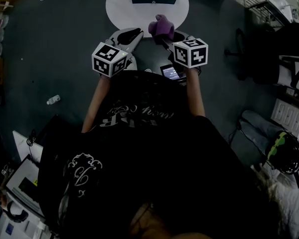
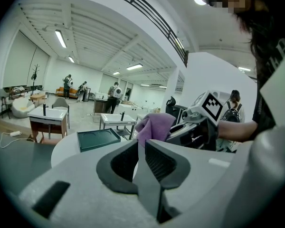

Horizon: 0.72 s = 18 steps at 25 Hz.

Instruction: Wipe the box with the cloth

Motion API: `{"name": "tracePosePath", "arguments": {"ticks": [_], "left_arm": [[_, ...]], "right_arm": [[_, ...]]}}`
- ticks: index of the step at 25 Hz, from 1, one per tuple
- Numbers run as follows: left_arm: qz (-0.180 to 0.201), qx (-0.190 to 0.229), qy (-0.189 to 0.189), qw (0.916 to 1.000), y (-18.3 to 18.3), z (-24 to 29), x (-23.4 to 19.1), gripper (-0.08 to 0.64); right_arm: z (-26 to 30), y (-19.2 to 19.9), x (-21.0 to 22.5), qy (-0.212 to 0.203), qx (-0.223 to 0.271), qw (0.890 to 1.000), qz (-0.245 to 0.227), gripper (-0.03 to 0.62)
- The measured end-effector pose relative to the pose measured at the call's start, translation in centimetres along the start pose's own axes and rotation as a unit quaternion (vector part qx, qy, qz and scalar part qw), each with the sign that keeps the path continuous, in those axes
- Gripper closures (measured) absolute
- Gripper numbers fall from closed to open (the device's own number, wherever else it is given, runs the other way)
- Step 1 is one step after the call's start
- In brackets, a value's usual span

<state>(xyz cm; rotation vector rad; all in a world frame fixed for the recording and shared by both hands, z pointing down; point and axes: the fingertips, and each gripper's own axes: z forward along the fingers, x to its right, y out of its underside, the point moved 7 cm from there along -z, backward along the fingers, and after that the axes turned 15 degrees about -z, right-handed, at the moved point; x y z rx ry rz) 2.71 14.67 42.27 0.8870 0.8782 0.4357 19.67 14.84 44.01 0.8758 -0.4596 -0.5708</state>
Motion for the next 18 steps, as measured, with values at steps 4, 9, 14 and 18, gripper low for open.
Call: {"name": "tracePosePath", "arguments": {"ticks": [4,9,14,18], "left_arm": [[0.001,0.0,0.002,1.0,-0.4,0.6,0.3,0.522],[0.0,0.003,-0.002,1.0,-0.7,0.5,0.3,0.522],[-0.001,0.003,-0.003,1.0,-0.9,0.4,-0.3,0.522],[-0.001,0.003,-0.004,1.0,-1.1,0.6,-0.8,0.522]], "right_arm": [[-0.5,-0.3,0.9,0.007,0.001,1.0,0.0,0.478],[-1.3,-0.6,1.9,0.019,0.003,1.0,-0.001,0.478],[-1.9,-0.8,3.3,0.042,0.009,0.999,0.012,0.478],[-1.9,-0.8,3.8,0.05,0.01,0.999,0.017,0.477]]}}
